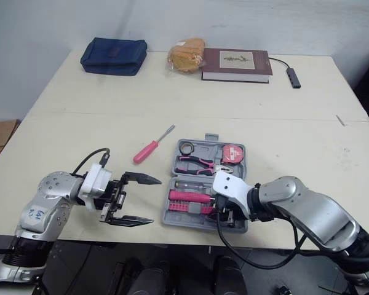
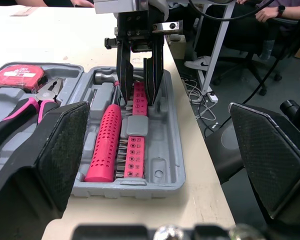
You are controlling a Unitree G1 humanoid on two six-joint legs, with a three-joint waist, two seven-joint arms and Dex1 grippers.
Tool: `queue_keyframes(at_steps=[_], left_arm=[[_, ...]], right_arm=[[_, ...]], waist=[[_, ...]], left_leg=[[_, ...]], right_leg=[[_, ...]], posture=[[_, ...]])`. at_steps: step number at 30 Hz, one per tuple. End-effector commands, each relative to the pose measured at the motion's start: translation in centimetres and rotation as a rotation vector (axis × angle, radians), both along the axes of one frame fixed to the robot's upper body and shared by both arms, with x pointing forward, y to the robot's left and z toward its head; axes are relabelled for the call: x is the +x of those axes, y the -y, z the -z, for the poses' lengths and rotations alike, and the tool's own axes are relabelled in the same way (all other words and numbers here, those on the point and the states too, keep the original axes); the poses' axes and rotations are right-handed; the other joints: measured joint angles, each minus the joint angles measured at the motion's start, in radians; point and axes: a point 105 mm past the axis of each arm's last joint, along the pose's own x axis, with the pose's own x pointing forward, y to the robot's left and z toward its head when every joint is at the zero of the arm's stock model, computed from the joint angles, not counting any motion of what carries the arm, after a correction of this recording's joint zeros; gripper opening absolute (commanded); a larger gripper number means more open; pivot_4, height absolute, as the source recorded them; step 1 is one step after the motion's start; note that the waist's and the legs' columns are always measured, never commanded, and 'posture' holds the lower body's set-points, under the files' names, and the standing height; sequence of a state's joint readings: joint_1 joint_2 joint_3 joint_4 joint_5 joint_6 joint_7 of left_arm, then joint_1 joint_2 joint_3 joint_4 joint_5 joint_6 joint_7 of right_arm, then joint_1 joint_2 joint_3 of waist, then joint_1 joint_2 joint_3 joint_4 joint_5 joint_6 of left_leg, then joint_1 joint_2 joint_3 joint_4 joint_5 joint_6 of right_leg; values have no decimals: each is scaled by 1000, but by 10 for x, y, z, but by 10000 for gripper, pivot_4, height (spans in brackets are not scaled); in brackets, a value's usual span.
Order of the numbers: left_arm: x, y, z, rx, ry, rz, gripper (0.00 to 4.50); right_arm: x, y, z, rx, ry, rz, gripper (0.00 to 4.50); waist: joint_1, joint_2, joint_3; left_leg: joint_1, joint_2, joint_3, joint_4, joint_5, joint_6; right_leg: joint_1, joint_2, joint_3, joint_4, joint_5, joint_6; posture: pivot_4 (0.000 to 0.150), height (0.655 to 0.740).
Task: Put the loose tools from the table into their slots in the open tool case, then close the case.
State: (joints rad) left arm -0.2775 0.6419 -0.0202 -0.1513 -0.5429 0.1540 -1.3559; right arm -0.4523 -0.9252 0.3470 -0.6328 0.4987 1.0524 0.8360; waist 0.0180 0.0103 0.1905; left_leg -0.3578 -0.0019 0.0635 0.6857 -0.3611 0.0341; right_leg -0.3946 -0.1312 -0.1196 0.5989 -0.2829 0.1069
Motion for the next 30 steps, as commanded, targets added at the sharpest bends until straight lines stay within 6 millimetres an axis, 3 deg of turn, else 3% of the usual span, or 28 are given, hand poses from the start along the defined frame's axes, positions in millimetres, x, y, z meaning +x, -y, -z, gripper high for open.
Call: queue_keyframes(at_steps=[1, 7, 14, 19, 22, 25, 30], left_arm=[[-3, 5, -5, 0, 31, 28, 45000], [-3, 5, -5, -4, 32, 28, 45000], [-5, 4, -4, -6, 19, 17, 45000], [-6, 3, -2, -12, 12, 0, 45000], [-5, 5, -3, -22, 14, -6, 45000], [-4, 6, -3, -21, 15, -3, 45000], [-1, 6, -3, -17, 22, 0, 45000]], right_arm=[[1, -2, 2, -12, 19, 0, 8131], [2, -11, -8, 41, 83, 1, 8131], [-11, -11, -40, 121, 149, -111, 41428], [-24, -1, -54, 210, 164, -161, 41428], [-25, 5, -49, 266, 200, -178, 41428], [-22, 11, -39, 298, 234, -183, 33407], [-13, 14, -21, 360, 268, -148, 8539]], waist=[[-1, 0, 0], [-6, 0, 0], [-9, 0, 0], [1, -1, 0], [7, -1, 0], [6, -1, 0], [4, -2, 0]], left_leg=[[0, 0, 0, 0, 0, 0], [0, 0, 0, 0, 0, 0], [0, 0, 0, 0, 0, 0], [0, 0, -1, 0, 0, 0], [0, 0, -1, 0, 0, 0], [0, -1, -1, 0, 0, 1], [1, -1, 1, 0, 0, 1]], right_leg=[[0, 0, 0, 0, 0, 0], [0, 0, 0, 0, 0, 0], [0, 0, 0, 0, 0, 0], [1, 0, 1, -1, 0, 0], [1, 0, 1, -1, 0, 0], [1, 0, 0, -1, 1, 1], [1, 1, -1, 0, 1, 1]], posture=[[1500, 7400], [1500, 7400], [1500, 7400], [1500, 7400], [1500, 7400], [1500, 7400], [1500, 7400]])
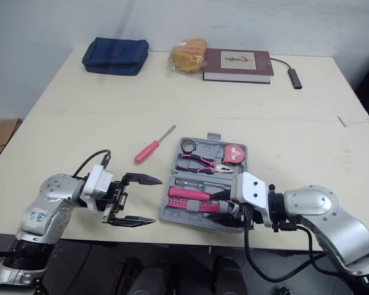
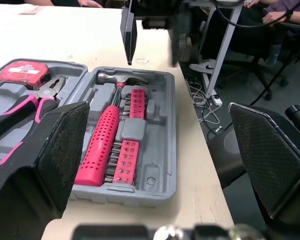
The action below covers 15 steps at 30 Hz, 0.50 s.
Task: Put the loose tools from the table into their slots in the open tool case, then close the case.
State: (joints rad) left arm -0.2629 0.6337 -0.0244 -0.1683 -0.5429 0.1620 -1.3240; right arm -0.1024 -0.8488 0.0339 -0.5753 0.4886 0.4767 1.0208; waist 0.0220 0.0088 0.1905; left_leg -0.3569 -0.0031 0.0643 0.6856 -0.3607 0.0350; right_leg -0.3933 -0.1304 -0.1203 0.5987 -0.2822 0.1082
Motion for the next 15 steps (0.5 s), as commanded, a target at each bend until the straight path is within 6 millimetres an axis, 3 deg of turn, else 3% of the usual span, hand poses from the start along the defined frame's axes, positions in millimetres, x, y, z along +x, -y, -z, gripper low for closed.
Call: queue_keyframes(at_steps=[1, 2, 7, 12, 15], left_arm=[[-1, 3, -4, -3, 32, 21, 45000], [-1, 3, -4, -2, 34, 22, 45000], [0, 2, -5, 1, 37, 24, 45000], [0, 4, -5, -2, 41, 27, 45000], [0, 4, -5, -2, 42, 25, 45000]], right_arm=[[3, 1, 7, 11, 61, -8, 4787], [4, 1, 11, 4, 66, -11, 413], [8, 0, 22, -5, 76, 6, 413], [16, 9, 48, -118, 62, 63, 413], [9, 7, 55, -140, 37, 31, 413]], waist=[[0, 0, 0], [0, 0, 0], [1, 0, 0], [1, 0, 0], [1, 0, 0]], left_leg=[[0, 0, 0, 0, 0, 0], [0, 0, 0, 0, 0, 0], [0, 0, 0, 0, 0, 0], [0, 0, 0, 0, 0, 0], [1, 0, 0, 0, 0, 0]], right_leg=[[0, 0, 0, 0, 0, 0], [0, 0, -1, 0, 0, 0], [0, 0, -3, 0, 0, 0], [0, 0, -3, 0, 0, 0], [1, 0, -3, 0, 0, 0]], posture=[[1500, 7400], [1500, 7400], [1500, 7400], [1500, 7400], [1500, 7400]])
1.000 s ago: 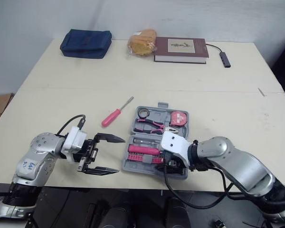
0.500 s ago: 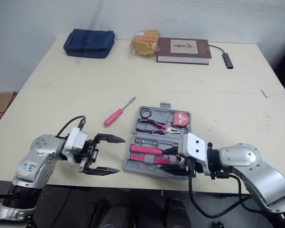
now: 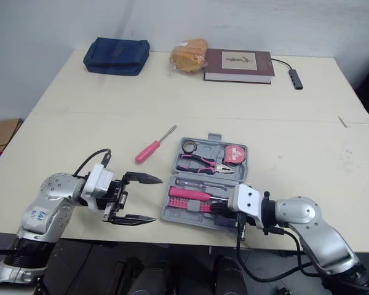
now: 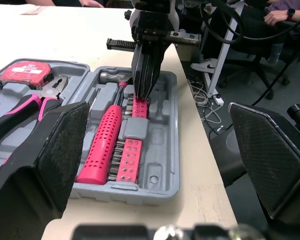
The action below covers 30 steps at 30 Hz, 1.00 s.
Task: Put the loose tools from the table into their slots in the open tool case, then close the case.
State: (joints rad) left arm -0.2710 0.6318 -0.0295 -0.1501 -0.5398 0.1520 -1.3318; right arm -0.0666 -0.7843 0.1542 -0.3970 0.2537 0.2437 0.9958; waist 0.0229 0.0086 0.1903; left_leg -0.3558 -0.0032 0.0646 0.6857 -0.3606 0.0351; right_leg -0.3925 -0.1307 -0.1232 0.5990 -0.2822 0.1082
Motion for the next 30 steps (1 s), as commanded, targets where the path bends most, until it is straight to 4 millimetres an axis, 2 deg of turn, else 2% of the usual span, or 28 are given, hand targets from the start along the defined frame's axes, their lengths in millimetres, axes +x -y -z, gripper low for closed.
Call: queue_keyframes(at_steps=[1, 6, 9, 12, 15, 16, 18, 22, 23, 24, 26, 27, 30], left_arm=[[-1, 4, -6, -4, 43, 18, 45000], [3, 3, -7, -6, 57, -3, 45000], [9, -2, -13, -36, 86, -60, 45000], [15, -18, -14, -43, 89, -149, 45000], [24, -48, -8, -27, 92, -307, 45000], [26, -57, -6, -22, 94, -354, 45000], [31, -89, -2, -28, 62, -523, 45000], [28, -143, 8, 2, 37, -749, 45000], [30, -162, 10, 4, 44, -833, 45000], [31, -178, 11, -3, 51, -913, 45000], [32, -198, 12, -11, 60, -1005, 45000], [31, -213, 14, -16, 57, -1075, 45000], [29, -236, 18, -10, 53, -1178, 45000]], right_arm=[[-9, 0, 15, -55, -53, -22, 413], [-7, 1, 18, -37, -68, 29, 413], [-1, 6, -1, 52, -15, 69, 413], [-7, 18, -33, 208, 26, 74, 413], [-14, 44, -50, 248, 89, 157, 8842], [-17, 51, -53, 233, 121, 174, 13311], [-25, 81, -60, 193, 186, 268, 22432], [-42, 135, -70, 139, 306, 429, 40446], [-46, 155, -73, 139, 350, 506, 44845], [-52, 174, -72, 127, 371, 582, 44845], [-62, 197, -69, 96, 402, 663, 44845], [-75, 221, -61, 75, 401, 762, 44845], [-107, 265, -45, 38, 399, 953, 44845]], waist=[[0, 0, 0], [0, -1, 0], [0, -1, 0], [2, 0, 0], [2, 0, 0], [2, 0, 0], [2, 0, 0], [0, -1, 0], [1, -1, 0], [1, -1, 0], [3, -1, 0], [4, -1, 0], [6, -1, 0]], left_leg=[[0, 0, 0, 0, 0, 0], [1, 0, 0, 0, 0, 0], [1, 0, 0, 0, 0, 0], [1, 0, 0, 0, 0, 0], [1, 0, 0, 0, 0, 0], [1, 0, 0, 0, 0, 0], [1, 0, 0, 0, 0, 0], [1, 0, 1, -2, -1, 1], [2, 0, 2, -2, -1, 1], [3, 0, 2, -2, -2, 2], [4, 0, 2, -2, -3, 2], [3, 0, 2, -2, -3, 2], [3, 1, 2, -4, -4, 1]], right_leg=[[0, 0, 0, 0, 0, 0], [1, 0, 0, 0, 0, 0], [1, 0, 0, 0, 0, 0], [1, 0, 0, 0, 0, 0], [1, 0, 0, 0, 0, 0], [1, 0, 0, 0, 0, 0], [1, 0, 0, 0, 0, 0], [1, 0, 2, -1, 0, 0], [1, 0, 2, -1, 0, 0], [1, -1, 3, -3, 0, 1], [1, -2, 7, -4, 0, 1], [1, -4, 9, -5, 0, 0], [1, -5, 11, -6, 0, 0]], posture=[[1500, 7400], [1500, 7400], [1500, 7400], [1500, 7400], [1500, 7400], [1500, 7400], [1500, 7400], [1500, 7400], [1500, 7400], [1500, 7400], [1500, 7400], [1500, 7400], [1500, 7400]])
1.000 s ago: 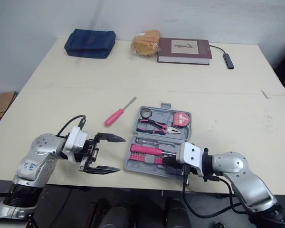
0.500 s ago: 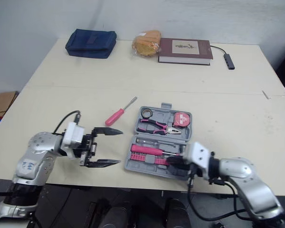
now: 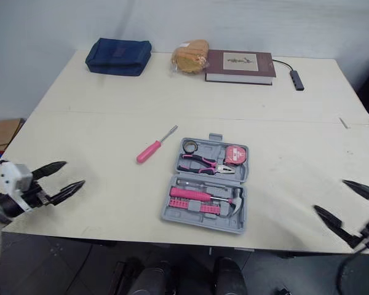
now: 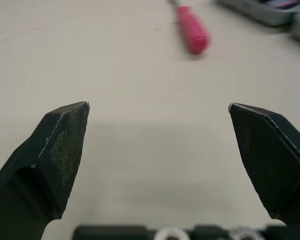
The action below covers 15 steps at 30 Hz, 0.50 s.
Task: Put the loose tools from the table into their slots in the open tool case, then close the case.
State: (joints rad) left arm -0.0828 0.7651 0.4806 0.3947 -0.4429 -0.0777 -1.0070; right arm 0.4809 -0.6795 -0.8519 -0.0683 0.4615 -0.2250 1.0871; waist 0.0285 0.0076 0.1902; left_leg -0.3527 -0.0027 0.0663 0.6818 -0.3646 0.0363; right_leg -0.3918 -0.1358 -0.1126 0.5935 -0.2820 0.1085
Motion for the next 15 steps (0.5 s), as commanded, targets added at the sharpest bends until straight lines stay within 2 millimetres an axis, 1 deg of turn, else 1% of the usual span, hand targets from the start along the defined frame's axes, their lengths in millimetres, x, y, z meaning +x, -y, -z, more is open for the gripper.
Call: queue_keyframes(at_steps=[1, 3, 6, 9, 11, 13, 14, 15], left_arm=[[-2, -26, -7, 33, 35, -106, 45000], [0, -26, -6, 45, 30, -108, 45000], [10, -23, -2, 13, -12, -130, 45000], [21, -5, -6, -1, -9, -84, 45000], [30, 13, -10, -30, -21, -36, 45000], [37, 35, -16, -56, -14, 34, 45000], [40, 45, -19, -65, -14, 65, 45000], [42, 51, -21, -71, -16, 82, 45000]], right_arm=[[-35, 44, 9, -19, 22, 197, 44845], [-40, 51, 11, -32, 30, 228, 44845], [-42, 52, 15, -41, 33, 230, 44845], [-33, 46, 14, 45, 85, 235, 44845], [-18, 28, 11, 107, 117, 177, 44845], [-4, 4, 5, 148, 147, 72, 44845], [2, -7, 2, 167, 153, 26, 44845], [5, -14, 0, 179, 154, -2, 44845]], waist=[[-2, 0, 0], [-8, 0, 0], [-22, 0, 0], [-32, 1, 0], [-31, 1, 0], [-32, 1, 0], [-30, 1, 0], [-30, 1, 0]], left_leg=[[0, 0, 0, -1, 0, 0], [0, 1, 1, -2, 0, 0], [2, 0, 4, -1, 0, -1], [4, 1, 4, -1, -2, -6], [5, 1, 4, -1, -2, -7], [5, 1, 4, -1, -2, -7], [5, 1, 4, -1, -1, -6], [4, 1, 4, -1, -1, -5]], right_leg=[[0, 0, 0, 0, 0, 0], [0, 0, 1, 1, 0, 0], [0, -3, 4, 1, 0, 0], [0, -3, 4, 4, 0, -1], [0, -3, 4, 6, -1, -1], [-1, -3, 4, 9, -1, -2], [-1, -3, 5, 9, -1, -2], [-1, -3, 5, 10, -1, -2]], posture=[[1500, 7400], [1500, 7400], [1500, 7400], [1500, 7400], [1500, 7400], [1500, 7400], [1500, 7400], [1500, 7400]])
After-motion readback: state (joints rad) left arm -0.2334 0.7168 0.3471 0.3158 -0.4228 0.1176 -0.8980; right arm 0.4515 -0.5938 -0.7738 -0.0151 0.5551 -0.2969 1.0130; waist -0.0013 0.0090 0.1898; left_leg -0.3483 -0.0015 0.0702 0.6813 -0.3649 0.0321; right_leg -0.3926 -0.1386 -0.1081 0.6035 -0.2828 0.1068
